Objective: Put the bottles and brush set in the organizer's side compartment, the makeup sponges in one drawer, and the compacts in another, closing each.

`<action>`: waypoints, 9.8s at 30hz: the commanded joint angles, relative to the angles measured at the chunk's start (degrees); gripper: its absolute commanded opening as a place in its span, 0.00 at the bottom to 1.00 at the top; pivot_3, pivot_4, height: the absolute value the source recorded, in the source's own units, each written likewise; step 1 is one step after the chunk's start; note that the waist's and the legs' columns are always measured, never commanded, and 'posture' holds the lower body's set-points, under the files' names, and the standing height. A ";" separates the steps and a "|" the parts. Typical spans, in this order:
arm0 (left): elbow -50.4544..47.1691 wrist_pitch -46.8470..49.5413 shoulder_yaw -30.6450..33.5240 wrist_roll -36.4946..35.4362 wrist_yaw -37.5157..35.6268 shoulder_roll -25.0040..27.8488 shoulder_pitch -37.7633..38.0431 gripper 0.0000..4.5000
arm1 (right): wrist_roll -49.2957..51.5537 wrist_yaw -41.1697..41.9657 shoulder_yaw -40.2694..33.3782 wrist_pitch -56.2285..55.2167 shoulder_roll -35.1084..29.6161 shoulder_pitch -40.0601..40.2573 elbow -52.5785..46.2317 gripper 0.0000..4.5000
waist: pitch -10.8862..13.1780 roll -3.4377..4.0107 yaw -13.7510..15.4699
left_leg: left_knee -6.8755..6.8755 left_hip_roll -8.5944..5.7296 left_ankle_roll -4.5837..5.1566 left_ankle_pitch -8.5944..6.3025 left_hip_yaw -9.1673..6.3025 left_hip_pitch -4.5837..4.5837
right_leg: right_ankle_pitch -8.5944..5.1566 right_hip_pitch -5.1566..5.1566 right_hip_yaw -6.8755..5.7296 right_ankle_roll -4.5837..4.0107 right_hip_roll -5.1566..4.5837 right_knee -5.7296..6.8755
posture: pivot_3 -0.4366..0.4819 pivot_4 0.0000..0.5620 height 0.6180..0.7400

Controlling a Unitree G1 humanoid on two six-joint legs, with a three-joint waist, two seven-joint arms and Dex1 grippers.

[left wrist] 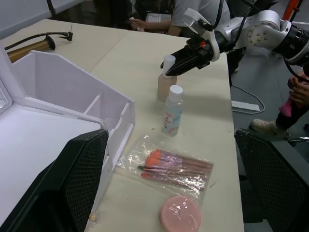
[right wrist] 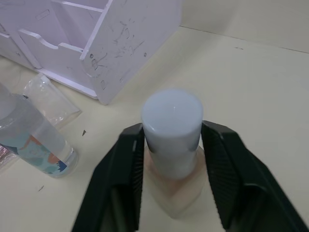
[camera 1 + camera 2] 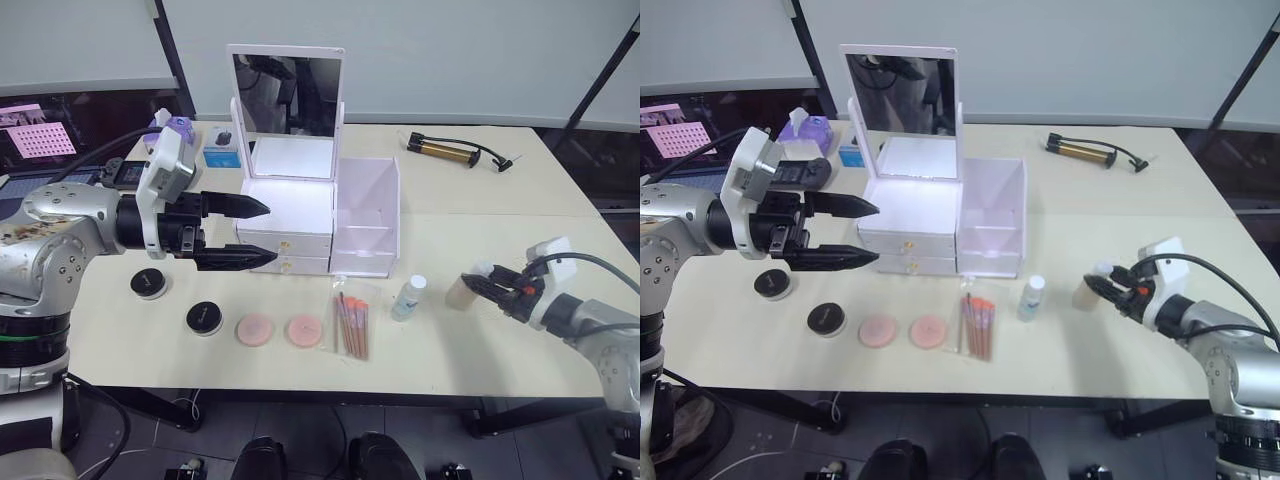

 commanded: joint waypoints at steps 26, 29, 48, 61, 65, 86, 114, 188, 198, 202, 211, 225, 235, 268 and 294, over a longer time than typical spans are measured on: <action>-10.25 2.16 11.37 -5.89 12.11 1.99 11.62 1.00 | -3.70 7.28 19.50 3.83 5.35 -42.25 15.30 0.22 | 0.16 0.09 0.01 | 0.02 -0.05 0.01 0.00 -0.13 -0.16 | 0.17 -0.12 -0.13 -0.31 -0.08 -0.01 | 0.48 0.27 0.58; -11.24 2.26 12.03 -6.77 13.47 2.22 12.26 1.00 | -7.57 7.87 22.16 1.65 5.63 -41.63 18.29 0.22 | 0.16 0.10 -0.11 | 0.01 -0.05 0.01 0.00 -0.15 -0.15 | 0.17 -0.12 -0.12 -0.31 -0.06 0.00 | 0.48 0.27 0.58; -10.12 0.64 11.18 -7.46 14.54 2.80 12.09 1.00 | -10.09 9.55 19.50 -0.50 5.41 -37.67 18.46 0.83 | 0.16 0.10 -0.38 | 0.00 -0.05 -0.03 0.02 -0.18 -0.15 | 0.17 -0.12 -0.15 -0.31 -0.05 0.00 | 0.48 0.27 0.58; 14.83 -11.61 24.09 1.23 12.83 4.39 22.08 1.00 | -1.45 17.19 1.40 -1.36 -7.87 -21.82 13.81 0.99 | 0.17 0.09 -0.47 | -0.13 -0.05 -0.01 0.01 -0.19 -0.06 | 0.14 -0.10 -0.19 -0.34 -0.06 -0.05 | 0.48 0.27 0.58; 28.11 -21.17 26.81 7.37 11.23 5.60 26.68 1.00 | -3.00 17.65 -4.45 -7.28 -10.05 -15.19 21.38 0.99 | 0.17 0.07 -0.59 | -0.13 -0.04 0.00 0.00 -0.16 -0.01 | 0.14 -0.07 -0.19 -0.34 -0.09 -0.07 | 0.48 0.27 0.58; 20.82 -24.23 17.43 8.54 4.97 7.06 19.07 1.00 | 2.08 19.97 -4.22 -9.29 -9.20 -8.79 8.30 0.99 | 0.18 0.13 -1.02 | -0.25 0.02 -0.04 0.00 -0.06 0.01 | 0.11 -0.09 -0.19 -0.35 -0.11 -0.04 | 0.48 0.27 0.58; 5.04 -13.31 1.86 3.37 -3.96 2.82 12.28 1.00 | 2.43 5.71 10.70 0.76 -1.11 -3.34 -12.82 0.80 | 0.20 -0.01 -0.48 | -0.24 -0.04 -0.09 0.05 -0.22 -0.02 | 0.08 -0.06 -0.19 -0.29 -0.03 -0.07 | 0.48 0.27 0.58; 9.43 -29.28 33.56 8.11 20.67 -3.46 38.54 1.00 | -4.07 20.10 2.49 -15.18 -0.56 -30.81 24.34 0.99 | 0.22 0.01 -1.04 | -0.32 -0.03 -0.05 0.03 -0.39 -0.04 | 0.13 -0.12 -0.30 -0.45 -0.09 -0.10 | 0.48 0.27 0.58; 16.71 -32.26 40.59 8.54 19.79 -2.49 43.74 1.00 | -5.88 21.82 -2.28 -27.18 -5.51 -22.10 36.74 0.99 | 0.23 0.02 -1.31 | -0.38 0.02 -0.06 0.03 -0.29 0.06 | 0.09 -0.12 -0.27 -0.49 -0.09 -0.08 | 0.48 0.27 0.58; 11.80 -31.82 39.19 7.89 19.27 -2.38 43.93 1.00 | -4.63 21.78 -0.80 -24.86 -4.41 -23.59 34.00 0.99 | 0.23 0.02 -1.28 | -0.38 0.04 -0.07 0.03 -0.27 0.06 | 0.09 -0.11 -0.26 -0.49 -0.08 -0.06 | 0.48 0.27 0.58; -7.59 -13.61 27.66 -1.64 24.37 0.68 34.86 1.00 | -0.76 24.76 6.93 -5.63 -7.64 -26.26 15.62 0.99 | 0.26 0.08 -0.83 | -0.38 0.03 -0.09 0.03 -0.29 0.03 | 0.10 -0.10 -0.23 -0.48 -0.12 -0.07 | 0.48 0.27 0.58; -16.03 9.82 -0.88 -11.00 22.13 5.39 14.91 0.91 | 11.06 13.49 6.44 26.72 -14.49 -17.68 -17.20 1.00 | 0.30 0.03 -0.66 | -0.42 -0.06 -0.13 0.07 -0.51 0.02 | 0.04 -0.08 -0.21 -0.37 -0.05 -0.12 | 0.48 0.27 0.58; -11.46 -1.12 -21.30 4.79 16.17 -4.79 10.29 0.28 | 19.96 -0.20 10.33 57.49 -2.22 -22.12 -11.18 1.00 | 0.32 -0.09 -0.04 | -0.42 -0.62 -0.08 0.06 -1.17 -0.07 | 0.09 -0.03 -0.09 -0.44 -0.01 -0.22 | 0.48 0.27 0.58; -2.80 1.24 -28.86 26.43 30.44 -20.55 13.05 0.00 | 32.51 -32.30 7.25 58.12 26.56 -27.22 21.16 1.00 | 0.08 -0.09 -1.70 | -0.46 -0.60 0.08 0.06 -1.42 -0.07 | 0.16 -0.01 -0.03 -0.32 0.12 -0.15 | 0.48 0.27 0.58; -4.55 -12.87 -17.14 19.15 19.34 -18.85 16.87 0.00 | 39.91 -18.08 3.94 55.32 12.85 -22.76 -8.68 0.04 | 0.11 -0.02 -1.41 | -0.47 -0.67 0.16 0.02 -1.55 -0.42 | 0.18 -0.10 -0.12 -0.27 0.04 -0.38 | 0.48 0.27 0.58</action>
